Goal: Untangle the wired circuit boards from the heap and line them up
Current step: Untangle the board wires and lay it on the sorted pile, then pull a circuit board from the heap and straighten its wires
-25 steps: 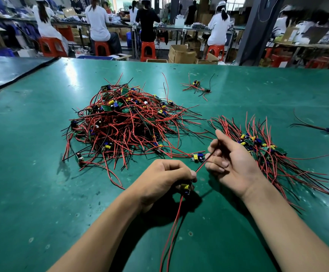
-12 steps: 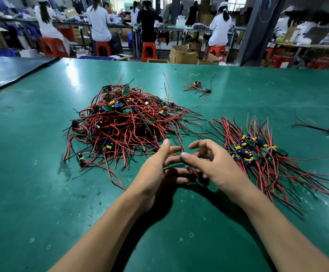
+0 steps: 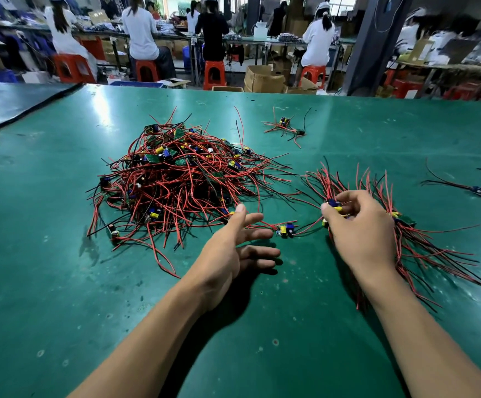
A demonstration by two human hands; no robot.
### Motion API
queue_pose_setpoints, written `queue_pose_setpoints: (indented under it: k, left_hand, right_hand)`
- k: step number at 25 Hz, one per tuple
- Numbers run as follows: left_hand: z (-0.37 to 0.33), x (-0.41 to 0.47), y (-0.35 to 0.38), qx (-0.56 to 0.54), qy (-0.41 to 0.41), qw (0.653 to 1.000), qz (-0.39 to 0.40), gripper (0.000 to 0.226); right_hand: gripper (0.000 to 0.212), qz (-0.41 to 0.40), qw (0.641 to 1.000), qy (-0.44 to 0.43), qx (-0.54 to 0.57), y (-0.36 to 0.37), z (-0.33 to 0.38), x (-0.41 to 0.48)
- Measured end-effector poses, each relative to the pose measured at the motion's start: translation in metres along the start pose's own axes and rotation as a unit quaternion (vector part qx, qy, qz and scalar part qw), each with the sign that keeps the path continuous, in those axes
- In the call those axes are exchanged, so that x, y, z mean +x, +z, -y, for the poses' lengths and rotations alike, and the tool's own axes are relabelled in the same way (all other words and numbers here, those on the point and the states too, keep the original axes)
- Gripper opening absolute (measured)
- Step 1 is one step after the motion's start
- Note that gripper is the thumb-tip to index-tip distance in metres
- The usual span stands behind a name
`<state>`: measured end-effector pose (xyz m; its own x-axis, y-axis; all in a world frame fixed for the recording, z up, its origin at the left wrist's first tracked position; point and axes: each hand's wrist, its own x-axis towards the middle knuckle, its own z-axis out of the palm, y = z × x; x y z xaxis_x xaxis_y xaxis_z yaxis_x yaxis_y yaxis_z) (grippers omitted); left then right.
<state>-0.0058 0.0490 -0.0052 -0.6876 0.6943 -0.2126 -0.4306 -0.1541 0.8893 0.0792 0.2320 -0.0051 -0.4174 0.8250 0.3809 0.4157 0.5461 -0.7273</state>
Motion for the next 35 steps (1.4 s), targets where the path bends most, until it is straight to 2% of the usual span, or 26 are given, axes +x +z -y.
queue_pose_setpoints:
  k: [2,4,7,9,12,15,17,19,22,26,31,35]
  left_hand:
    - [-0.001,0.001,0.0,0.011,-0.001,1.0,0.0,0.053]
    - [0.0,0.002,0.0,0.007,-0.002,1.0,-0.007,0.054]
    - [0.001,0.002,-0.001,0.006,0.0,1.0,-0.016,0.053]
    - [0.001,0.002,-0.001,0.006,0.001,1.0,-0.015,0.053]
    - [0.001,0.004,-0.002,0.005,0.001,1.0,-0.014,0.054]
    - [0.002,0.004,-0.003,-0.005,-0.007,1.0,-0.01,0.052]
    - [0.003,0.003,-0.005,-0.021,-0.01,1.0,-0.005,0.044]
    - [0.004,0.003,-0.007,-0.005,-0.001,1.0,0.0,0.031]
    - [0.004,0.003,-0.009,0.016,0.026,0.999,0.019,0.022]
    - [0.005,0.001,-0.011,0.036,0.068,0.996,0.045,0.03]
    - [0.007,0.0,-0.008,0.013,0.095,0.995,-0.039,0.013]
    - [0.004,0.001,-0.007,0.011,0.125,0.988,-0.093,0.016]
  right_hand:
    - [0.037,0.0,0.994,-0.007,-0.105,-0.003,-0.004,0.002]
    - [0.038,0.027,0.983,-0.101,-0.147,0.003,0.0,-0.004]
    - [0.032,0.144,0.944,-0.234,-0.181,0.018,0.007,-0.018]
    - [0.032,0.184,0.927,-0.253,-0.206,0.023,0.004,-0.023]
    - [0.023,0.171,0.932,-0.247,-0.202,0.019,0.001,-0.018]
    - [0.013,0.095,0.961,-0.239,-0.102,0.015,0.006,-0.015]
    - [0.009,0.052,0.975,-0.206,0.066,0.01,0.013,-0.015]
    - [0.008,0.069,0.962,-0.163,0.206,0.004,0.021,-0.016]
    - [0.008,0.148,0.938,-0.143,0.278,0.001,0.03,-0.024]
    - [0.018,0.204,0.935,-0.214,0.195,0.008,0.035,-0.037]
    - [0.026,0.266,0.928,-0.231,0.121,0.012,0.03,-0.038]
    - [0.06,0.248,0.933,-0.243,-0.094,0.013,0.022,-0.032]
